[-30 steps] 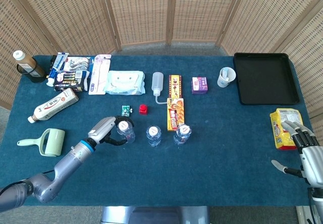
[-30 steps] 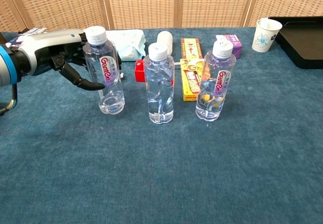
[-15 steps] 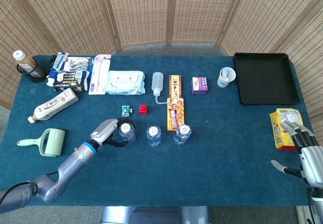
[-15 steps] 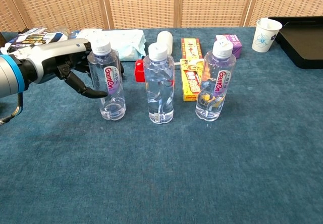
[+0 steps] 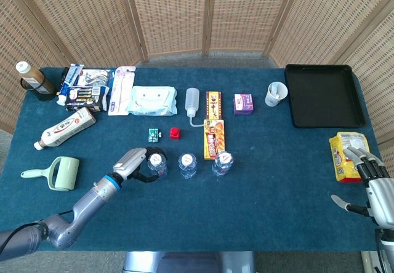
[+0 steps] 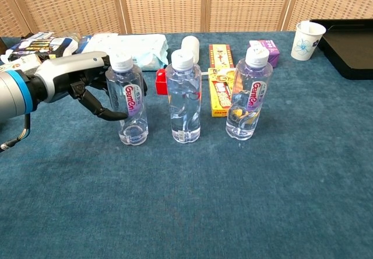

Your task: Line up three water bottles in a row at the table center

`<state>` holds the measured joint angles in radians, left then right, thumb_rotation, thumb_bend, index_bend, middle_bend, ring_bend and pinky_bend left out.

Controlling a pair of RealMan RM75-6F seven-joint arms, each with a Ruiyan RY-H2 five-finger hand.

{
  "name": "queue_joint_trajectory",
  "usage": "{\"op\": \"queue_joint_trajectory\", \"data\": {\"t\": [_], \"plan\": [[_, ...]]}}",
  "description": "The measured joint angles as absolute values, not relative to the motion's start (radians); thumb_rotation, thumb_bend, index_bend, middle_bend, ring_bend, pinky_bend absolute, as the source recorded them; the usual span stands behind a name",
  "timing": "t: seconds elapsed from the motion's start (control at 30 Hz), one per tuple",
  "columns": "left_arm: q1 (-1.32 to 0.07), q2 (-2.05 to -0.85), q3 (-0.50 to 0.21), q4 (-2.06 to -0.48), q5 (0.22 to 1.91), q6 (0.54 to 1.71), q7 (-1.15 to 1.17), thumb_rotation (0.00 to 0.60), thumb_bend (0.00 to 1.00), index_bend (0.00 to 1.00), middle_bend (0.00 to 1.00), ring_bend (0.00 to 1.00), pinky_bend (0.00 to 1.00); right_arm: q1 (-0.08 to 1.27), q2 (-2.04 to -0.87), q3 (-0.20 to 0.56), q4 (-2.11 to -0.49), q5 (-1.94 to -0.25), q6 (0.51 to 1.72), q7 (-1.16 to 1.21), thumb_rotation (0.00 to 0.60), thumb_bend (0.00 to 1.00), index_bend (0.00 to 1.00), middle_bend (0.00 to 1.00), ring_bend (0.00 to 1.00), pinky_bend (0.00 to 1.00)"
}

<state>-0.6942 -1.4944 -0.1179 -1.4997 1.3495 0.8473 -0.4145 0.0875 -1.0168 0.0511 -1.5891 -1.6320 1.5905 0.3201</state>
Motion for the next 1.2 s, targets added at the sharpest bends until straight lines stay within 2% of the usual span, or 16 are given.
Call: {"op": "queue_joint_trajectory", "data": {"t": [0.1, 0.17, 0.23, 0.33, 0.6, 0.83, 1.0, 1.2], "plan": [[-0.698, -1.494, -0.114, -1.499, 1.345, 0.834, -0.407, 0.6, 0.29, 0.37, 0.27, 0.21, 0.36, 0.087, -1.016, 0.051, -1.589, -1.631, 1.591, 0.323, 0.6, 0.02, 0.11, 0.13, 0.11, 0.1], [-0.7, -1.491, -0.112, -1.502, 1.344, 0.826, -0.409, 0.6, 0.27, 0.27, 0.15, 0.12, 0.3, 0.087, -1.016, 0.052, -1.589, -1.63, 1.59, 0.325, 0.6, 0.02, 0.11, 0.13, 0.11, 0.1], [-0.702, -1.489, -0.109, -1.502, 1.345, 0.821, -0.408, 0.6, 0.25, 0.11, 0.04, 0.03, 0.24, 0.087, -1.015, 0.052, -1.589, -1.629, 1.59, 0.325, 0.6, 0.02, 0.11, 0.13, 0.11, 0.1], [-0.705, -1.488, -0.105, -1.499, 1.348, 0.816, -0.396, 0.6, 0.24, 0.0, 0.0, 0.0, 0.18, 0.086, -1.015, 0.052, -1.589, -1.631, 1.593, 0.326, 0.6, 0.02, 0.11, 0.13, 0.11, 0.1], [-0.687, -1.491, -0.103, -1.492, 1.379, 0.877, -0.396, 0.6, 0.24, 0.0, 0.0, 0.0, 0.13, 0.085, -1.013, 0.053, -1.589, -1.631, 1.594, 0.33, 0.6, 0.02, 0.11, 0.13, 0.11, 0.1], [-0.655, -1.445, -0.086, -1.505, 1.422, 0.947, -0.379, 0.6, 0.23, 0.0, 0.0, 0.0, 0.1, 0.084, -1.012, 0.052, -1.591, -1.635, 1.596, 0.33, 0.6, 0.02, 0.11, 0.13, 0.11, 0.1], [-0.613, -1.353, -0.055, -1.526, 1.445, 0.996, -0.359, 0.6, 0.21, 0.0, 0.0, 0.0, 0.06, 0.081, -1.01, 0.05, -1.598, -1.644, 1.603, 0.321, 0.6, 0.02, 0.11, 0.13, 0.11, 0.1], [-0.555, -1.191, -0.022, -1.582, 1.462, 1.057, -0.312, 0.6, 0.14, 0.0, 0.0, 0.0, 0.04, 0.076, -1.009, 0.049, -1.605, -1.647, 1.611, 0.307, 0.6, 0.02, 0.11, 0.13, 0.11, 0.1]]}}
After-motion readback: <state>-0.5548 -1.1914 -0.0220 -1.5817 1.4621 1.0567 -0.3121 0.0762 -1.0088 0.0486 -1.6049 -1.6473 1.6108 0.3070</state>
